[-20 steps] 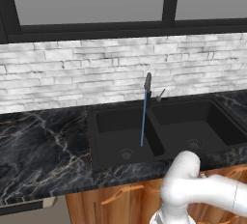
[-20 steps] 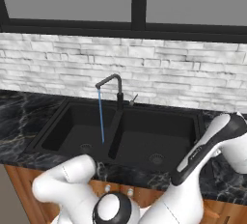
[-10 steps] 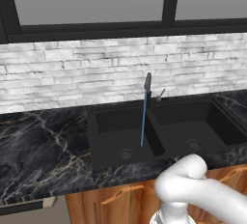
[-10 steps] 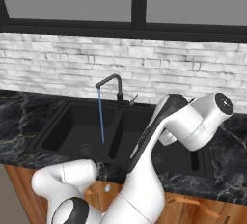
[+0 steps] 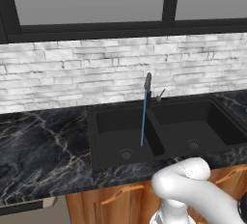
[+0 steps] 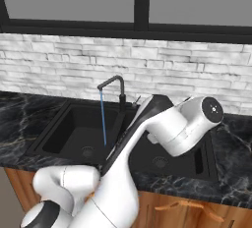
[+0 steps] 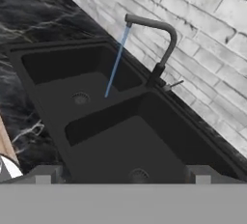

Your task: Pick the peach from the sink and place it on the cutting board to airdry. Then turn off the sink faucet.

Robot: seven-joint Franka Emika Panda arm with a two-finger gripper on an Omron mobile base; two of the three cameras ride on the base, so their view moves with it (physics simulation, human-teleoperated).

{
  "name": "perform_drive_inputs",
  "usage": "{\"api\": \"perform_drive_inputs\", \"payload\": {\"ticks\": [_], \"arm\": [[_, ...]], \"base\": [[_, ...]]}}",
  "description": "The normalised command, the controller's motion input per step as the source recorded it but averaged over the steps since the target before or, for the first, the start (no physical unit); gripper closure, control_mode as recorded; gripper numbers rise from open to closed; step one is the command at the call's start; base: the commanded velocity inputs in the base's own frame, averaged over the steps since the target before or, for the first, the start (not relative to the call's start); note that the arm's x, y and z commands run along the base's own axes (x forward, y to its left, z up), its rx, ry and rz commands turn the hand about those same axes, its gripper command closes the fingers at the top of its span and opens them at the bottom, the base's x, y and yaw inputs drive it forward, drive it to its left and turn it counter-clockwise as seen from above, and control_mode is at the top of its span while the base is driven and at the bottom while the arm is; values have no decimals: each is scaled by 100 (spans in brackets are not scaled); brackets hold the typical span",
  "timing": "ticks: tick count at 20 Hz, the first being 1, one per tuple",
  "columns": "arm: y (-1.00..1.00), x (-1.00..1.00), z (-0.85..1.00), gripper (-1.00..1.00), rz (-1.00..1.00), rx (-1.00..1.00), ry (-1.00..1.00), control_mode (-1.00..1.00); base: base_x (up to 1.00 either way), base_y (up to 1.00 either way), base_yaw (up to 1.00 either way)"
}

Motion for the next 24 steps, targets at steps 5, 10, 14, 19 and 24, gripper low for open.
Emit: {"api": "perform_drive_inputs", "payload": {"ticks": [5,10,14,19,24], "arm": [[49,8,36,-100,-12,29,-1,-100],[10,18,28,-100,2,44,1,-100],[25,23,15,-100,3,28,0,-100],[24,9,-1,-100,0,-1,0,-100],[2,5,-22,-100,-4,-6,-2,-100]], "base": [[0,0,0],[0,0,0],[0,0,0],[0,0,0],[0,0,0]]}}
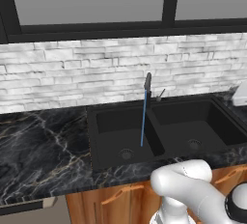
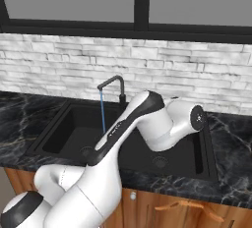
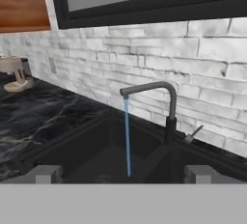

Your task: Pick the peach from the sink and place it on the cutting board to airdry. Then turn off the sink faucet.

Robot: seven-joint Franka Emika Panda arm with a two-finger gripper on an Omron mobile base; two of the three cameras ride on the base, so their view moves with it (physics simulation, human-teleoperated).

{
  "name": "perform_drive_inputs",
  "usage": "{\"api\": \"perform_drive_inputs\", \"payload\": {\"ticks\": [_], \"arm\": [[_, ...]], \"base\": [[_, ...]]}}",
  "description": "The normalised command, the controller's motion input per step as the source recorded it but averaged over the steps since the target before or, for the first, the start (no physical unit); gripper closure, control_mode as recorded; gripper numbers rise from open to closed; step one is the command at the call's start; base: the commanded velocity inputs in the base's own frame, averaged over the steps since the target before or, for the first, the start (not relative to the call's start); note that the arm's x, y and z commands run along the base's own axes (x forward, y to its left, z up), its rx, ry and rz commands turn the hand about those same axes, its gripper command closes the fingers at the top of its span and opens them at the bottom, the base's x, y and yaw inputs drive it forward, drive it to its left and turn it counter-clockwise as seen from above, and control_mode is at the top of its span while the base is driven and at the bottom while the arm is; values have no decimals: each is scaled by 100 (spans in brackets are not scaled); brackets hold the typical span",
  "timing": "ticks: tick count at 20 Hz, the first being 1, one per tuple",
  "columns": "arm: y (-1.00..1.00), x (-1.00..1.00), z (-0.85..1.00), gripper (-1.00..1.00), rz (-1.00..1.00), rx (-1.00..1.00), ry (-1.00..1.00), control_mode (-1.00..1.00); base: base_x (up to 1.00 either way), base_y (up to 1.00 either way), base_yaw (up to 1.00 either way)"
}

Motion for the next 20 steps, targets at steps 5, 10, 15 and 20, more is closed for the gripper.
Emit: {"api": "perform_drive_inputs", "payload": {"ticks": [5,10,15,20], "arm": [[7,15,-33,-100,18,9,-9,-100],[22,13,-17,-100,28,4,-13,-100],[30,27,6,-100,15,0,-12,-100],[13,20,1,-100,20,0,-9,-100]], "base": [[0,0,0],[0,0,0],[0,0,0],[0,0,0]]}}
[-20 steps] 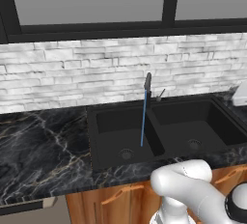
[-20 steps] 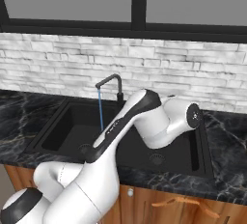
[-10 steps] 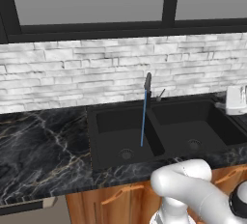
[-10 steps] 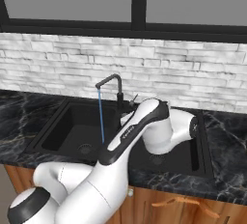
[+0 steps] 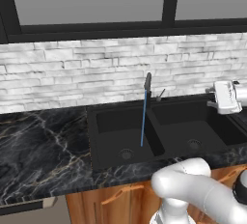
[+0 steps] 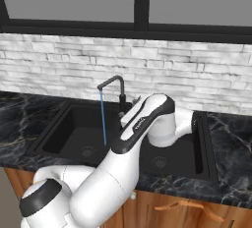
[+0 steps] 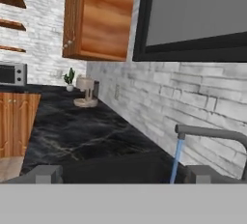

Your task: Pick the peach from the sink and place it on the cutting board to airdry. Then turn off the sink faucet.

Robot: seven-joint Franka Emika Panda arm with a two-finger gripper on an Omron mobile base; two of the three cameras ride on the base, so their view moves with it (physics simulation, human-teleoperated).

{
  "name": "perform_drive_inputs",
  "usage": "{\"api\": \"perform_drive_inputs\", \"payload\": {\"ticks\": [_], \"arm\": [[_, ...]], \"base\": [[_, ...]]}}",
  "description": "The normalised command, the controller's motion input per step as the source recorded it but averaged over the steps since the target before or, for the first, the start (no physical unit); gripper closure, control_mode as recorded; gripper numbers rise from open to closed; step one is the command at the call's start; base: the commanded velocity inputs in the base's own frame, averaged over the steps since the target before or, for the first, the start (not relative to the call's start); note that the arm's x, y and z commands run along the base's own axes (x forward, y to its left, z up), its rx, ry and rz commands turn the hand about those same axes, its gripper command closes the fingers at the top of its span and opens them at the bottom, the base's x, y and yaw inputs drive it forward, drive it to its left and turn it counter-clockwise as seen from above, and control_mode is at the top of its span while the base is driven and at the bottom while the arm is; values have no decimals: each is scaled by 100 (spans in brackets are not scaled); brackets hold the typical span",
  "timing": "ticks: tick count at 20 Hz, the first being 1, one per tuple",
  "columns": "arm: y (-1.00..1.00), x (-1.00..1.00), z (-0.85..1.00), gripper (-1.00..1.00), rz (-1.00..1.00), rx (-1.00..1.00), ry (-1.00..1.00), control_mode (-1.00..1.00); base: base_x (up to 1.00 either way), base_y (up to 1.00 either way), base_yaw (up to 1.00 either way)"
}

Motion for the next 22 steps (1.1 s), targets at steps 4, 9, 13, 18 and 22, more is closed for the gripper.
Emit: {"api": "perform_drive_inputs", "payload": {"ticks": [4,9,13,18,22], "arm": [[20,17,-2,-100,14,-1,-4,-100],[20,20,-6,-100,10,0,0,-100],[11,15,-14,-100,4,0,0,-100],[5,24,-22,-100,0,0,1,-100],[0,42,-19,-100,0,1,6,-100]], "base": [[0,0,0],[0,0,0],[0,0,0],[0,0,0],[0,0,0]]}}
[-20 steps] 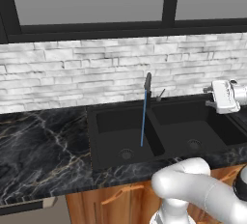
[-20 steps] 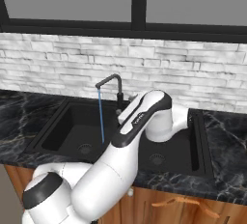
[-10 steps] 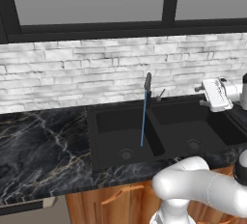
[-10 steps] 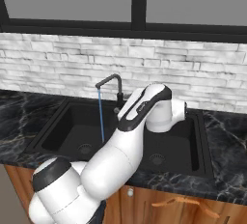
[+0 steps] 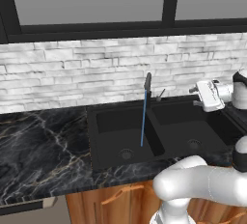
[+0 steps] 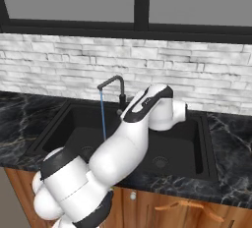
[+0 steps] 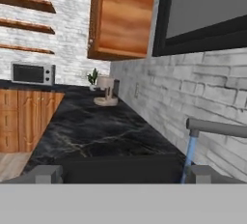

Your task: Pick the peach from the sink and place it on the cutting board to airdry. Then turn off the sink faucet.

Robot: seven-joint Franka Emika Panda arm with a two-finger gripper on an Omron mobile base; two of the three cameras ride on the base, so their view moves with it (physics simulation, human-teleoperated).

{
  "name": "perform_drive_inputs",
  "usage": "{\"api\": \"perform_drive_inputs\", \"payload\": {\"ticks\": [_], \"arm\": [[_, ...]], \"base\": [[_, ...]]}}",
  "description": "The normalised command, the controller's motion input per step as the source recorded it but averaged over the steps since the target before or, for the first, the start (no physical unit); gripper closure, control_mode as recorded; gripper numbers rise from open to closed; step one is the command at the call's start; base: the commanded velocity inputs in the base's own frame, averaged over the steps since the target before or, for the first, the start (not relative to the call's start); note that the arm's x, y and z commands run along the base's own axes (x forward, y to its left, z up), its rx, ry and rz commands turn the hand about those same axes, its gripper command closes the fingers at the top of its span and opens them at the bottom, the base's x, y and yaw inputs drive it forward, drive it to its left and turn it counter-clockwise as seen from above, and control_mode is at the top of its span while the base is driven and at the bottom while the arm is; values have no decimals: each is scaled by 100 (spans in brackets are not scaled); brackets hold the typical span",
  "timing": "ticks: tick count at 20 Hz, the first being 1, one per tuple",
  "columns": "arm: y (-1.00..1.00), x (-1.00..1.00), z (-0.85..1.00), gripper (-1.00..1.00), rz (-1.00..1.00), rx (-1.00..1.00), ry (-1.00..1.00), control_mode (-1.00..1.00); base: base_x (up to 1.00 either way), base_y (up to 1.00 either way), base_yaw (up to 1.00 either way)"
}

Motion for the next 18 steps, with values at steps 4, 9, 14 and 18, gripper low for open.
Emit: {"api": "perform_drive_inputs", "payload": {"ticks": [4,9,14,18], "arm": [[-1,44,-18,-100,4,3,7,-100],[0,42,-21,-100,6,3,8,-100],[-9,35,-25,-100,6,2,7,-100],[-21,30,-22,-100,6,1,3,-100]], "base": [[0,0,0],[0,0,0],[0,0,0],[0,0,0]]}}
